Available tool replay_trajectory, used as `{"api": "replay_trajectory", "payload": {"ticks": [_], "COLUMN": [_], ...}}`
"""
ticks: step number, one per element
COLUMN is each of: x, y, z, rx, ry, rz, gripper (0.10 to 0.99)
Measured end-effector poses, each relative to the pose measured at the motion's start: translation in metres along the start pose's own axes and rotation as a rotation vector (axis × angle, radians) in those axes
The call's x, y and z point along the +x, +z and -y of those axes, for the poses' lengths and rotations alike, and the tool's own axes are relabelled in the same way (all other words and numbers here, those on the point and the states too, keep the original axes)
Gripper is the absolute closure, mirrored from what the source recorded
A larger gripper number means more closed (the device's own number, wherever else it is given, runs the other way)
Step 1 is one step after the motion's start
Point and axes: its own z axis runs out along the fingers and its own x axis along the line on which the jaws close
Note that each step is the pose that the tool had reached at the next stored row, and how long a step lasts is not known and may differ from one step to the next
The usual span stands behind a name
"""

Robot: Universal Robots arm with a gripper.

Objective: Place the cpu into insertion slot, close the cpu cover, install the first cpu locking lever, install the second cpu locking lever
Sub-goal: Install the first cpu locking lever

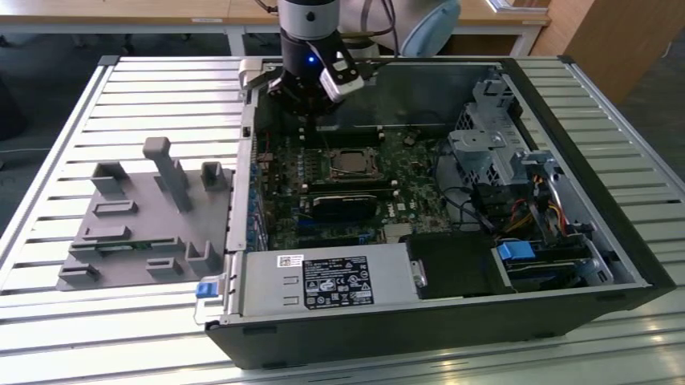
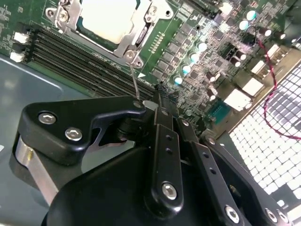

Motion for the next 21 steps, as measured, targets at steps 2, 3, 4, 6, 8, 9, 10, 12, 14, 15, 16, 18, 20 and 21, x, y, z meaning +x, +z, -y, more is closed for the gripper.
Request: {"api": "replay_trajectory", "payload": {"ticks": [2,3,4,6,8,9,10,12,14,15,16,18,20,21], "x": [-0.0017,-0.0039,-0.0059,-0.0103,-0.0158,-0.0195,-0.0237,-0.0327,-0.0417,-0.0461,-0.0499,-0.0539,-0.0542,-0.0543], "y": [0.0001,0.0001,0.0002,0.0002,0.0004,0.0006,0.0008,0.0014,0.0022,0.0026,0.003,0.0035,0.0038,0.0038], "z": [-0.001,-0.0012,-0.0013,-0.0013,-0.0013,-0.0013,-0.0014,-0.0014,-0.0014,-0.0015,-0.0015,-0.0014,-0.0014,-0.0014], "rx": [0.0,0.0,0.0,0.0,0.0,0.0,0.0,0.0,0.0,0.0,0.0,0.0,-0.001,-0.006], "ry": [0.0,0.0,0.0,0.0,0.0,0.0,0.0,0.0,0.0,0.0,0.0,0.0,0.0,0.0], "rz": [0.0,0.0,-0.0001,-0.0001,-0.0001,-0.0001,-0.0002,-0.0003,-0.0005,-0.0005,-0.0006,-0.0007,-0.0008,-0.0008], "gripper": [0.98,0.98,0.98,0.98,0.98,0.98,0.98,0.98,0.98,0.98,0.98,0.98,0.98,0.98]}}
